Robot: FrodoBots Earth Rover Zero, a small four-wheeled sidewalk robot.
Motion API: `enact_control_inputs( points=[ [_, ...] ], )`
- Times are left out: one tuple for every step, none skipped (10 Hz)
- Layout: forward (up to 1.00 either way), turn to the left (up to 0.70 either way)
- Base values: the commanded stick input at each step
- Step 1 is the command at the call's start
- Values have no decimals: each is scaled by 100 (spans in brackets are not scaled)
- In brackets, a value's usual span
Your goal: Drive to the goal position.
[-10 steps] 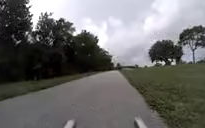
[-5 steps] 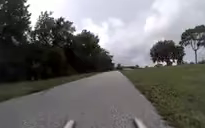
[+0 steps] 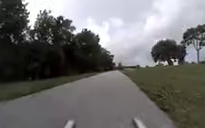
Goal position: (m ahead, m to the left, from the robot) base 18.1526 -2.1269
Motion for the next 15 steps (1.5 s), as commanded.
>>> enact_control_inputs(
  points=[
    [70, 0],
    [70, 0],
    [70, 0],
    [70, 0],
    [70, 0],
    [70, 0],
    [70, 0],
    [70, 0],
    [70, 0],
    [70, 0],
    [70, 0],
    [70, 0],
    [70, -14],
    [70, -32],
    [70, -28]
  ],
)
